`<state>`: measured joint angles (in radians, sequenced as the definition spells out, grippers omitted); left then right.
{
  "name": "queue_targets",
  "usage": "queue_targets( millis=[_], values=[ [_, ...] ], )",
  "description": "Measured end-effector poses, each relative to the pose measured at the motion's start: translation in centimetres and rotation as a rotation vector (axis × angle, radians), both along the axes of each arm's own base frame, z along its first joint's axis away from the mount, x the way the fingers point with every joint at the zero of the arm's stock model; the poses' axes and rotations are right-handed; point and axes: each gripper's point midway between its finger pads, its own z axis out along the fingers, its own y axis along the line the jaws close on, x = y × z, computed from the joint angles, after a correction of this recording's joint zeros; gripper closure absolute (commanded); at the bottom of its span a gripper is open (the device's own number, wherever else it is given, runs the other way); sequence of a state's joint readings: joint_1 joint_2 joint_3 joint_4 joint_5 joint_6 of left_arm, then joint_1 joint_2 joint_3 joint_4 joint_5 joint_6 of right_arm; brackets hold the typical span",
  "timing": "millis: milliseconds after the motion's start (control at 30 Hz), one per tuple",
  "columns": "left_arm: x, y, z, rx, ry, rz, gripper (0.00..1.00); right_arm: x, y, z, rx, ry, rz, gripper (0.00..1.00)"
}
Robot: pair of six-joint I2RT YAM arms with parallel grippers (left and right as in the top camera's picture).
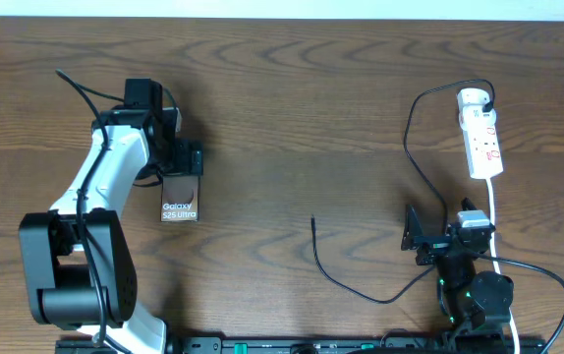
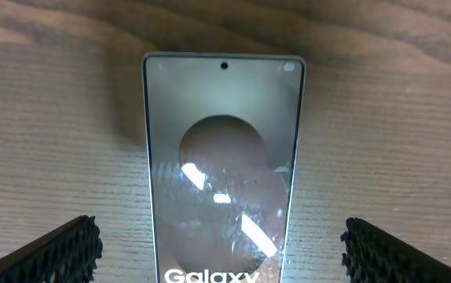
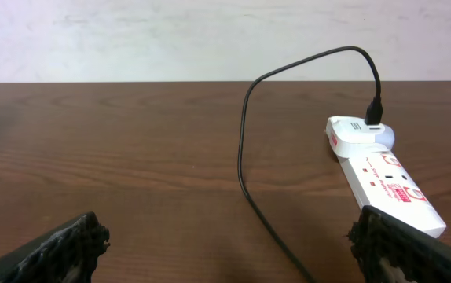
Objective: Plug charger to phone and switch on socket
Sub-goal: 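Close the left gripper on the phone's bottom edge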
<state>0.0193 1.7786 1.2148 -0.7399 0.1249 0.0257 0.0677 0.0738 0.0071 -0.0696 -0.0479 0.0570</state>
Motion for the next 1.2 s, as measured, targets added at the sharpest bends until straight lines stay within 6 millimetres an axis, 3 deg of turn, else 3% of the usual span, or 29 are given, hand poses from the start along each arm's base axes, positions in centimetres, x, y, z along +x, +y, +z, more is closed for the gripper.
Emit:
queue_targets(
  millis=[700, 1200],
  values=[
    [0.6, -1.3, 0.0, 0.000, -0.027, -0.037, 0.04, 0.0, 0.0, 0.0, 0.000, 0.000, 0.000, 0.01],
    [-0.4, -1.3, -1.9, 0.002, -0.018, -0.037, 0.04, 0.0, 0.0, 0.0, 0.000, 0.000, 0.000, 0.01]
  ],
)
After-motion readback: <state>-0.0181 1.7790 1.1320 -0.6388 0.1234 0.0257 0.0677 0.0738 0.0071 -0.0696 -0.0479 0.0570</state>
